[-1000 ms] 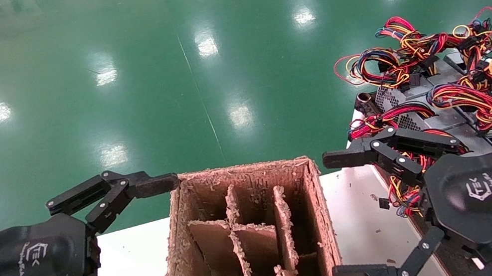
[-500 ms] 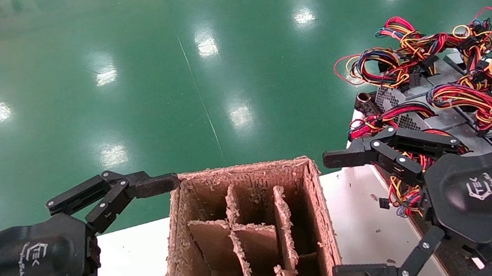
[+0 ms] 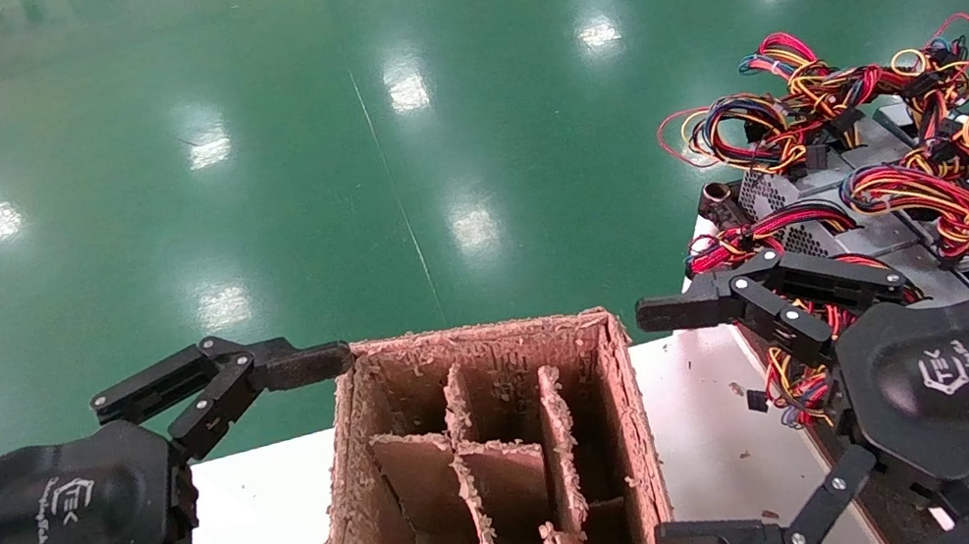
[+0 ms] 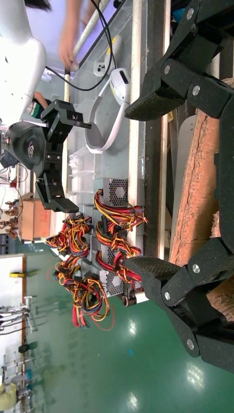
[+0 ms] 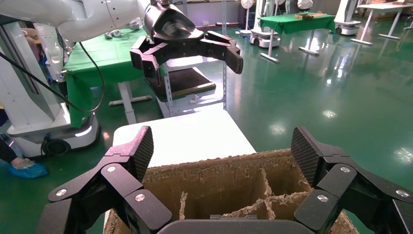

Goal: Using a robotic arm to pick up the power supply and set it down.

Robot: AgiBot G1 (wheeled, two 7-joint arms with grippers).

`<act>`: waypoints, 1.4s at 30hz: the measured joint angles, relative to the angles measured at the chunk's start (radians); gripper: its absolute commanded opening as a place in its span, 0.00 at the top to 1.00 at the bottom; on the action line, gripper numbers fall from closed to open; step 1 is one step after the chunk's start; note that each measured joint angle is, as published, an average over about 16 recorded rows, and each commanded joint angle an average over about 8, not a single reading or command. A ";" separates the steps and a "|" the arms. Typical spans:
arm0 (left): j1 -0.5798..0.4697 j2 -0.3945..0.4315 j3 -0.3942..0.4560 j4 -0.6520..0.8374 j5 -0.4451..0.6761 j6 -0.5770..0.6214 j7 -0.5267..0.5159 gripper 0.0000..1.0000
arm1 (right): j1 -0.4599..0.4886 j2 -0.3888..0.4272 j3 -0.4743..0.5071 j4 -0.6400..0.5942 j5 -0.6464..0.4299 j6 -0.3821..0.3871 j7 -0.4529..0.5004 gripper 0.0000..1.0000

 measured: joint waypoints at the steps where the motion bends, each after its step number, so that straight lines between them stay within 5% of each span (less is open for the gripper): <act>1: 0.000 0.000 0.000 0.000 0.000 0.000 0.000 0.00 | 0.000 0.000 0.000 0.000 0.000 0.000 0.000 0.00; 42: 0.000 0.000 0.000 0.000 0.000 0.000 0.000 0.00 | 0.000 0.000 0.000 0.000 0.000 0.000 0.000 0.00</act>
